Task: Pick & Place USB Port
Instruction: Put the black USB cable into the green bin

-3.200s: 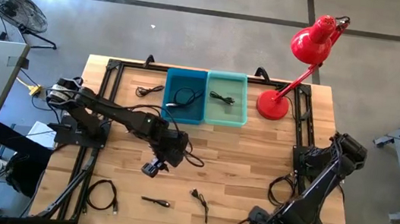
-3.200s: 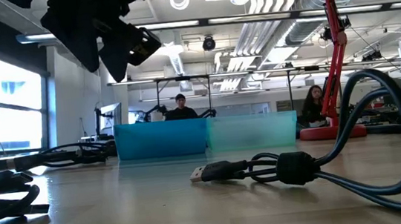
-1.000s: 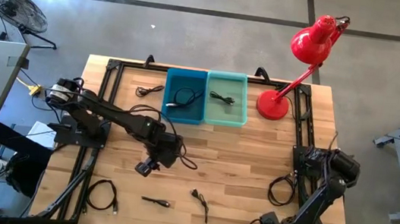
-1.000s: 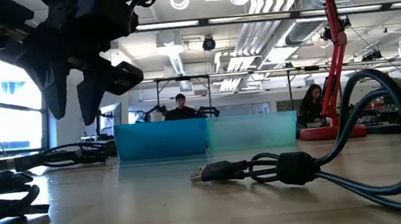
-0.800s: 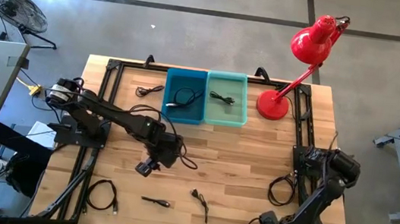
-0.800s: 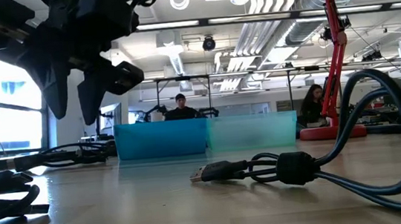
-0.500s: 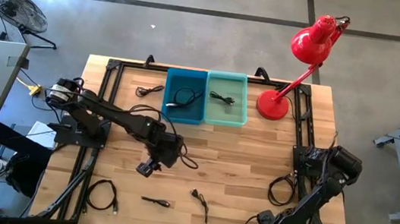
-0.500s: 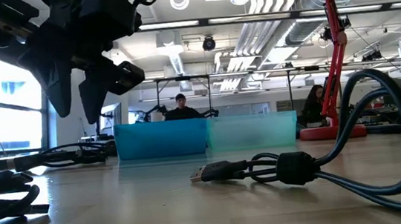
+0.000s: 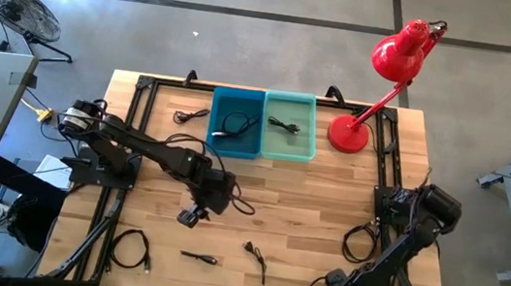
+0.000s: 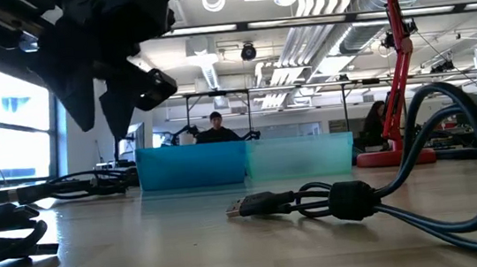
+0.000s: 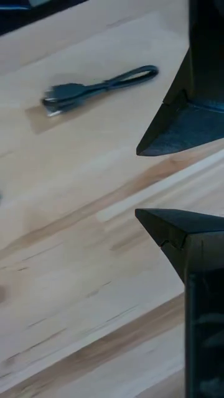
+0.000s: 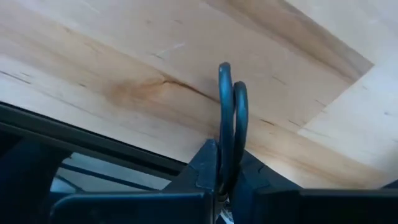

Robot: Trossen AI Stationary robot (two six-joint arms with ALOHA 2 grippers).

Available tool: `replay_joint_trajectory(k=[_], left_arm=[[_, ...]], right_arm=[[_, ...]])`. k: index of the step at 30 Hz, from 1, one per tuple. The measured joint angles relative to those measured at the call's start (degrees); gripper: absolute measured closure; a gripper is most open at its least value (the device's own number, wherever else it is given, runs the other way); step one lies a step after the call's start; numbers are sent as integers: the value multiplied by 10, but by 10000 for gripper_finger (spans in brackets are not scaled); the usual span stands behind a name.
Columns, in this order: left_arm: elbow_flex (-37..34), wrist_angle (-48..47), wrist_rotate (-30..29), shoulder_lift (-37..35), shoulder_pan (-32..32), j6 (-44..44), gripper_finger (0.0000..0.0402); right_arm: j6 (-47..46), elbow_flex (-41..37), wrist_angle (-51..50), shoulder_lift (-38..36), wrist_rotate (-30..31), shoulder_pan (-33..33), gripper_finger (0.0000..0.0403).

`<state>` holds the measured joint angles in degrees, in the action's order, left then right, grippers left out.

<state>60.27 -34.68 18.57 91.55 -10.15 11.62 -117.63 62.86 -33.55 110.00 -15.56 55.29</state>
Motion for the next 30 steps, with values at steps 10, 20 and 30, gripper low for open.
replay_joint_trajectory(k=[10, 20, 30], left_arm=[[0, 124, 25, -1, 0, -3, 257], [1, 187, 49, -58, 0, -46, 257], [1, 226, -77, -171, 0, -32, 257]], right_arm=[[106, -3, -63, -121, 205, -63, 400], [351, -2, -77, -324, 439, -152, 401], [696, -1, -33, -453, 449, -339, 402]])
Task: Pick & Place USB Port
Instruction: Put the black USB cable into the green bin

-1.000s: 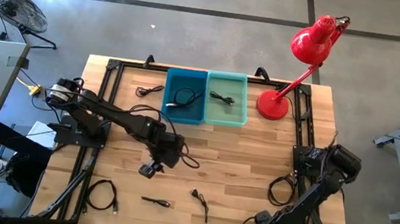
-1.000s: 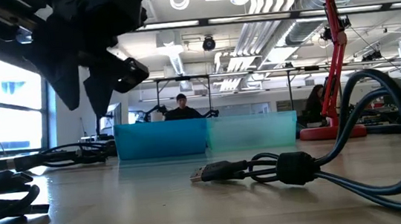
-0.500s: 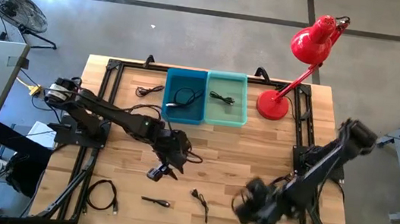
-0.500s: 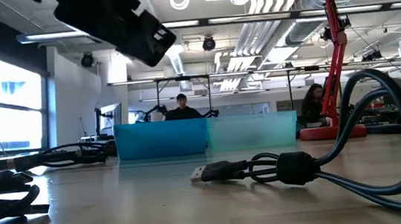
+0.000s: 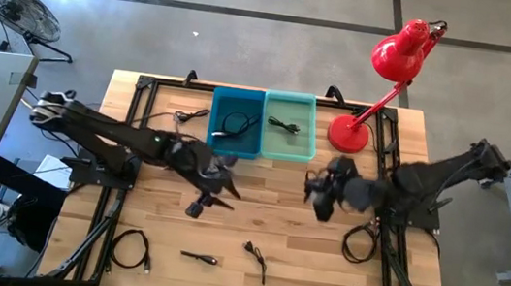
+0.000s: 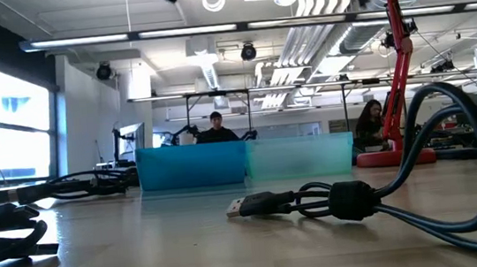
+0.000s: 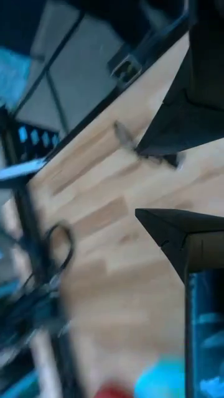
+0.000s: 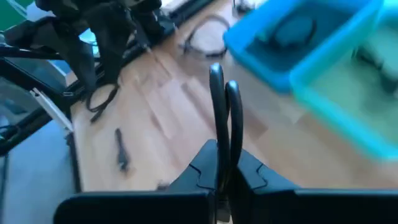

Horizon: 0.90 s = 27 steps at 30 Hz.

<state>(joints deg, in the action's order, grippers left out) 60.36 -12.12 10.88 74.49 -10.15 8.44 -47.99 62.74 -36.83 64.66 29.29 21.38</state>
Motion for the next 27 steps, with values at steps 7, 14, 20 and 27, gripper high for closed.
replay_joint_trajectory(k=[7, 14, 20, 27], left_arm=[[0, 19, -143, -65, 0, 33, 257], [0, 17, -165, -72, 0, 33, 257], [0, 13, -180, -71, 0, 53, 257], [0, 14, -279, -76, 0, 123, 257]], right_arm=[[211, 0, 44, -7, -98, -159, 402], [411, 0, 92, 23, -201, -287, 402], [484, 0, 148, 62, -275, -391, 402], [508, 0, 155, 134, -338, -483, 401]])
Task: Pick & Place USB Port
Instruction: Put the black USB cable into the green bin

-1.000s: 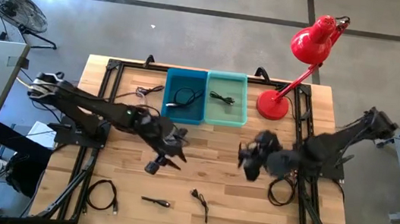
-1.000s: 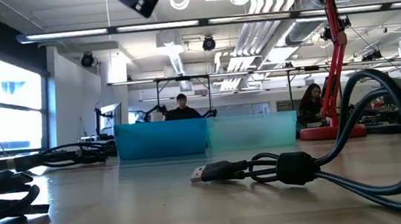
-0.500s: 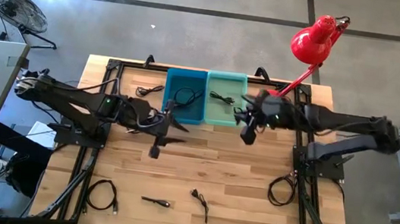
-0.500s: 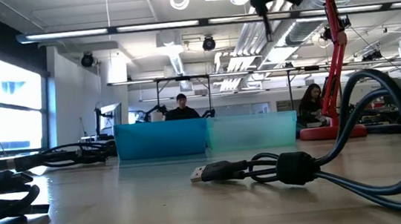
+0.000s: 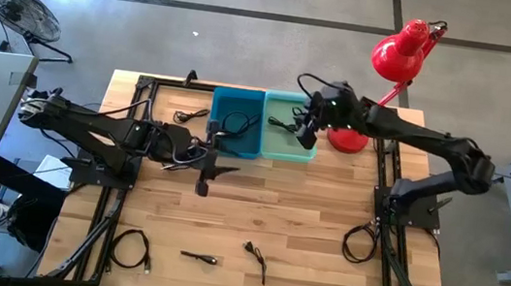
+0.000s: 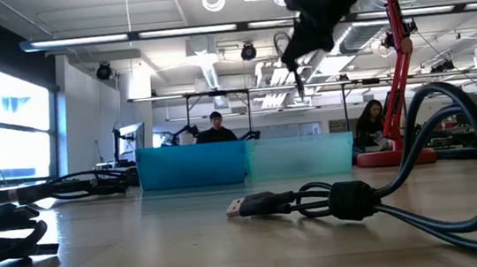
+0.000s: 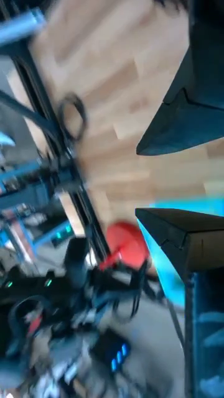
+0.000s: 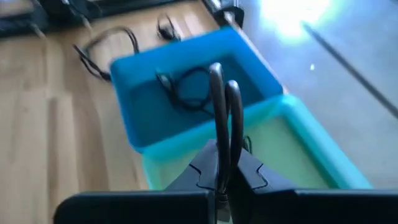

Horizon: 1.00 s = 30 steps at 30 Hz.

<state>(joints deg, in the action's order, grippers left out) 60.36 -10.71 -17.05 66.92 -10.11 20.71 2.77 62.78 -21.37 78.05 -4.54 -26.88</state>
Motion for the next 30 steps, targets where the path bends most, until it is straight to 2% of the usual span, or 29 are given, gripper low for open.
replay_joint_trajectory(k=[5, 7, 13, 19, 24, 30], left_arm=[[0, 4, -81, 0, 5, 79, 257], [0, 3, -88, 0, 23, 93, 257], [0, -18, -46, -8, 81, 90, 257], [0, -38, 4, -7, 120, 70, 257], [0, -38, 13, -8, 134, 69, 257], [0, -43, 27, -7, 139, 60, 257]], right_arm=[[3, 0, 3, 62, -40, -38, 402], [3, 0, 4, 85, -46, -46, 402], [3, 0, 2, 135, -55, -58, 402], [2, 0, -8, 148, -55, -62, 396], [-26, 0, -7, 148, -57, -62, 356], [-29, 0, -2, 148, -46, -62, 279]])
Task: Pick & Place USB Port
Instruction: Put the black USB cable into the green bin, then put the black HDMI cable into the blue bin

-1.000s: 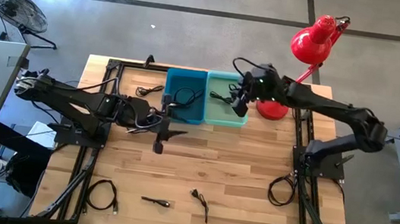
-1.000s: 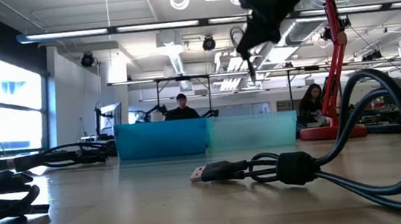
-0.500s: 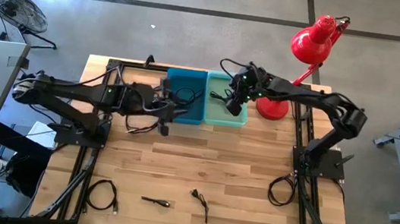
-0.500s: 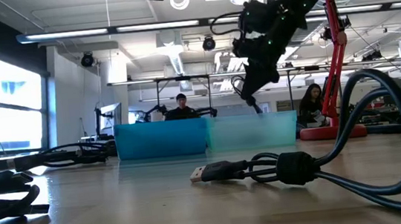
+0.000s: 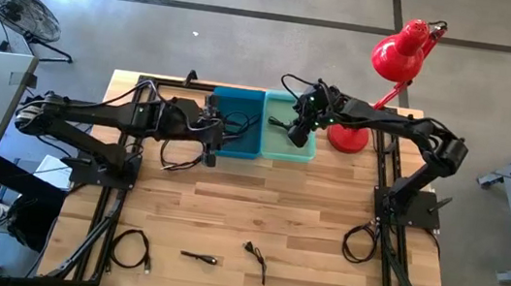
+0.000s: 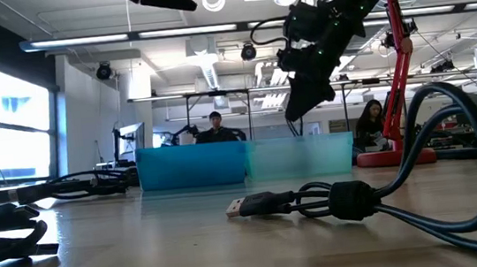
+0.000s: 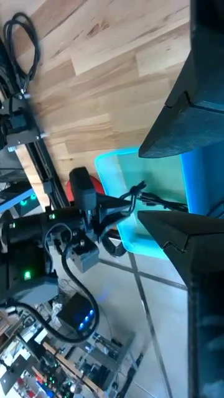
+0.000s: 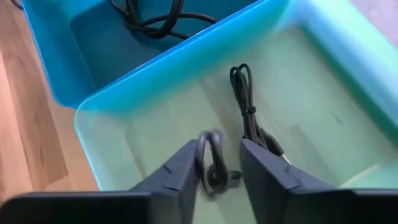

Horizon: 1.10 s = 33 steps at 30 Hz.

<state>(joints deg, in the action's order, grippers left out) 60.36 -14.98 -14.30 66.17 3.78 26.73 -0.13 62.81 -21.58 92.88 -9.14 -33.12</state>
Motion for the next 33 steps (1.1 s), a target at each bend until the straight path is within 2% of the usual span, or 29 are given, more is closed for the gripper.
replay_joint_trajectory(k=[9, 12, 16, 22, 27, 33], left_arm=[[0, -46, 14, 0, 0, -28, 257], [0, -65, 16, 0, 0, -35, 257], [0, -79, 15, 0, 0, -45, 257], [0, -104, 18, 0, 0, -45, 257], [0, -113, 18, 0, 0, -32, 257], [0, -113, 13, 0, 0, -12, 257]], right_arm=[[7, 33, 9, -19, 32, 0, 146], [19, 67, -6, -37, 43, 0, 126], [20, 133, -64, -69, 47, 3, 120], [66, 255, -279, -119, 49, 36, 124], [128, 347, -500, -148, 87, 112, 126], [40, 383, -659, -172, 106, 228, 126]])
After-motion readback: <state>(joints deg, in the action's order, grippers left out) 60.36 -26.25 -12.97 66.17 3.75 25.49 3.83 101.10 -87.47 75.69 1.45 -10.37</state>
